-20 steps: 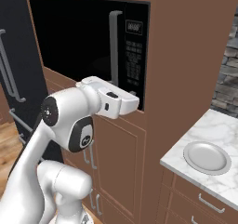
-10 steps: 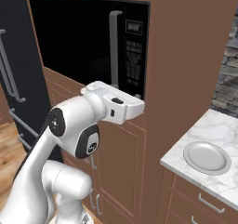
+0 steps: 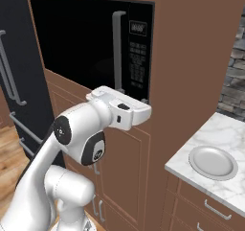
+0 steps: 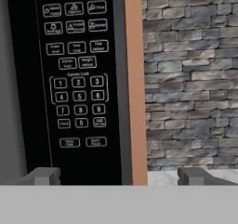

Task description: Pick the marshmallow from the counter and place it in the microwave. Then turn on the microwave.

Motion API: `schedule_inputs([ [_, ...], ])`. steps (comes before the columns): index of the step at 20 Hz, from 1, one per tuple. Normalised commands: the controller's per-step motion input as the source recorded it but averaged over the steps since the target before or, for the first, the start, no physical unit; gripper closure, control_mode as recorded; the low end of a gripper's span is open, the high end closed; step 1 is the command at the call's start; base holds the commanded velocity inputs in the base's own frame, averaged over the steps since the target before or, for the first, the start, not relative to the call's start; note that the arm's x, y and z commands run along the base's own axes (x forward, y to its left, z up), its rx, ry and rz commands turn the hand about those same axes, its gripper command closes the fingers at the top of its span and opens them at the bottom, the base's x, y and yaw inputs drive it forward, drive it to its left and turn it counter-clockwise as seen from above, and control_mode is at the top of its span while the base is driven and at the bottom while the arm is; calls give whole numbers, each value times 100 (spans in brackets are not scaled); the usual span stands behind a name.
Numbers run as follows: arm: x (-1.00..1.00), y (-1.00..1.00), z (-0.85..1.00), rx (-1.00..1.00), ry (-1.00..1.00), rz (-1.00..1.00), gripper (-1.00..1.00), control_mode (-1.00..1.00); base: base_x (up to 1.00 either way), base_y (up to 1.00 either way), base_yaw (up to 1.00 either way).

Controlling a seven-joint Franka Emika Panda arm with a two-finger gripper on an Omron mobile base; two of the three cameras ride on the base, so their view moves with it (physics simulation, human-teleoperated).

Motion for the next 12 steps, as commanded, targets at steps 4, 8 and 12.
schedule_inputs([
  [4, 7, -1, -1, -3, 0, 0, -100, -100, 0, 0, 0],
  [8, 3, -1, -1, -6, 0, 0, -100, -100, 0, 0, 0],
  [12, 3, 0, 0, -7, 0, 0, -100, -100, 0, 0, 0],
])
